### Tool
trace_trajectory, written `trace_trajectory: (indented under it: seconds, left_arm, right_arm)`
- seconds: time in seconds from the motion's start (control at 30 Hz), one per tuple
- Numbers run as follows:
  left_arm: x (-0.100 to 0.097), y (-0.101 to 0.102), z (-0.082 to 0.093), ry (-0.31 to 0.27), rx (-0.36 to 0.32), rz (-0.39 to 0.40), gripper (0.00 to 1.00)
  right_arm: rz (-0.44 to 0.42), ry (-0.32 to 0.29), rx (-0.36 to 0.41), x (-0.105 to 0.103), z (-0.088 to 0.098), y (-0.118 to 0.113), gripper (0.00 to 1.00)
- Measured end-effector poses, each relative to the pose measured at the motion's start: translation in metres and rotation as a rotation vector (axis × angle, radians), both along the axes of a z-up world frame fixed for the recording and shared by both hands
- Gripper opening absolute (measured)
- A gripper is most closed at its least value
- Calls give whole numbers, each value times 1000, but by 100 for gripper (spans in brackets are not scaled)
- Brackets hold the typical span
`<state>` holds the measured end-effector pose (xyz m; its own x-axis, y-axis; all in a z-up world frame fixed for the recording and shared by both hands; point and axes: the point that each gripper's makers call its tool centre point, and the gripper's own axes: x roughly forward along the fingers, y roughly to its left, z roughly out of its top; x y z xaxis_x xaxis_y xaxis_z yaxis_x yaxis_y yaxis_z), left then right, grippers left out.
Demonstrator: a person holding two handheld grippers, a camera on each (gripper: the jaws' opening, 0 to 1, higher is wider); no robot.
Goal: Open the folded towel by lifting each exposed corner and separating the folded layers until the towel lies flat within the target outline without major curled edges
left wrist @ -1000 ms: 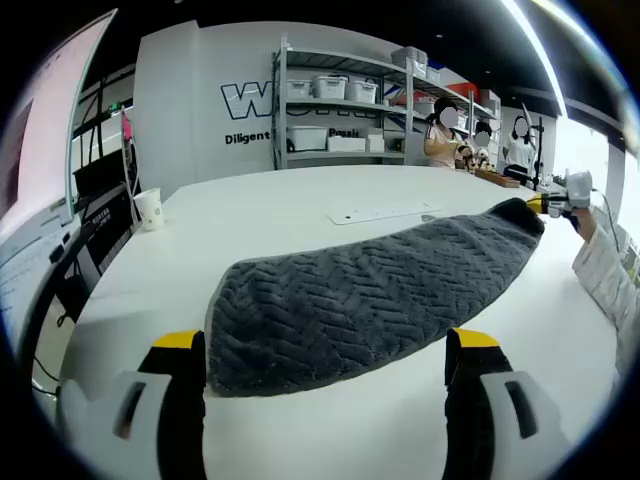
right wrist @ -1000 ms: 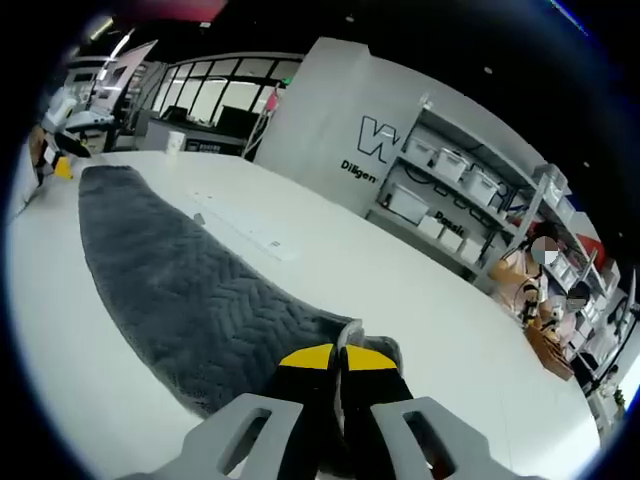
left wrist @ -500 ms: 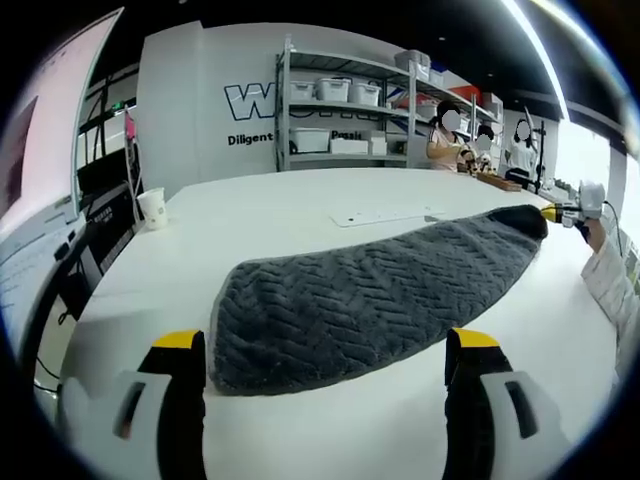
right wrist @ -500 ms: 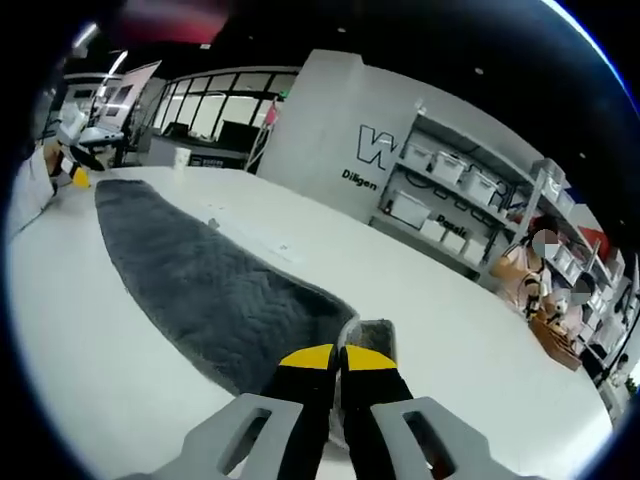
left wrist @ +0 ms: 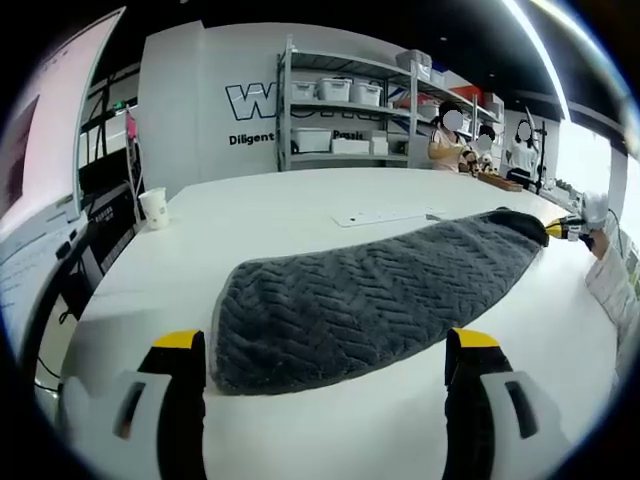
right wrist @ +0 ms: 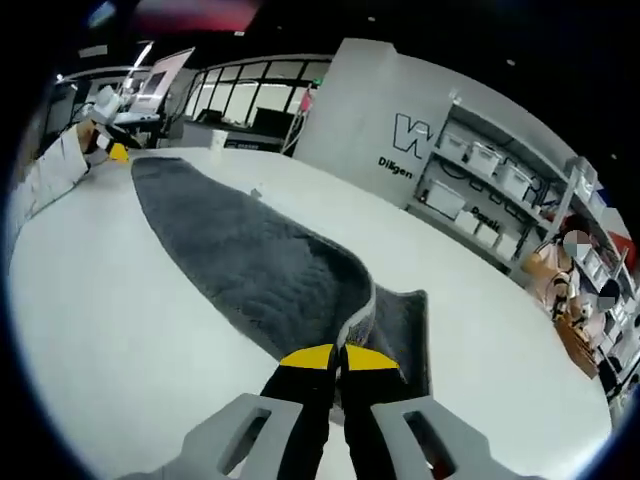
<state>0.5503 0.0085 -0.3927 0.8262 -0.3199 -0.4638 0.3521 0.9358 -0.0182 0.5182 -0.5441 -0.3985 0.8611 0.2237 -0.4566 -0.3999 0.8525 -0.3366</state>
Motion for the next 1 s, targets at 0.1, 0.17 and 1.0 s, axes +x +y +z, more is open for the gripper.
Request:
trace_trajectory:
  seconds: [0.1, 0.17, 1.0]
  left_arm:
    - [1, 1, -1, 2, -2, 3, 98]
    - [2, 1, -2, 6, -1, 5, 98]
    - [3, 0, -3, 12, -2, 3, 98]
  right_arm:
    - [16, 30, 3, 0, -6, 3, 0]
    - [25, 42, -1, 1, -9, 6, 0]
    - [-104, 62, 2, 4, -13, -12, 66]
